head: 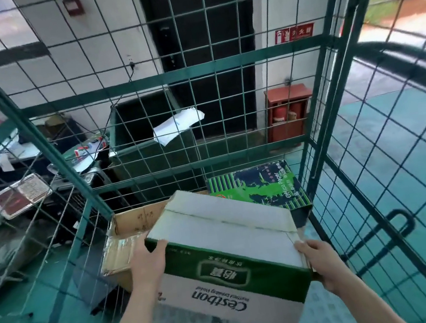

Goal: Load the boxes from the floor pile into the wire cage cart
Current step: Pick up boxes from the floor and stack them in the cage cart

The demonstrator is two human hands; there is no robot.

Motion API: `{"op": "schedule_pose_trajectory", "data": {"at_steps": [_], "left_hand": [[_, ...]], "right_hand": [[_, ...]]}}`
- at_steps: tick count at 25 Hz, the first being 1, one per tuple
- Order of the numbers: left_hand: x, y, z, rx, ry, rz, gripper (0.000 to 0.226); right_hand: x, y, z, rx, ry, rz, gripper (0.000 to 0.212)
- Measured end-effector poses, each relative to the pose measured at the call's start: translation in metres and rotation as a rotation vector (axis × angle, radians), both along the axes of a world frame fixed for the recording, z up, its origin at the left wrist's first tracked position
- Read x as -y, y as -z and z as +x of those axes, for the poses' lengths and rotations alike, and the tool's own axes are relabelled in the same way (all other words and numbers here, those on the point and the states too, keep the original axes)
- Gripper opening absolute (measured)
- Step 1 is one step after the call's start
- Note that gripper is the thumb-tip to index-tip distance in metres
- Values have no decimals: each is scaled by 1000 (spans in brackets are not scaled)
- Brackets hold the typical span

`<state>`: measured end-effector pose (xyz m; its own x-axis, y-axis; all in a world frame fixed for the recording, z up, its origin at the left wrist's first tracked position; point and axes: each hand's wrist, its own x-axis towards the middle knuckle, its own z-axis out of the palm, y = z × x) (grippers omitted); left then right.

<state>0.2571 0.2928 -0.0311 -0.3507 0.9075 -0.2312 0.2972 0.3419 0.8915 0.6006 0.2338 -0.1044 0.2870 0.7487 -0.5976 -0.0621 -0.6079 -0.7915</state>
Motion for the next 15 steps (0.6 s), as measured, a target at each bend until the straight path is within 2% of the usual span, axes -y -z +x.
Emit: {"op": "schedule_pose_trajectory", "data": {"at_steps": [4,6,12,15], "left_hand": [[-21,12,13,16,102,-20,39],[-28,19,20,37,136,-49,45],[-36,47,33,150,263,-158,37],[-37,58,35,184,295,-195,50]], "right_hand": [[17,-12,13,51,75,39,35],[28,-16,13,77,138,50,30],[59,-13,18,240,257,73,30],[65,-8,18,299,311,56,31]]}}
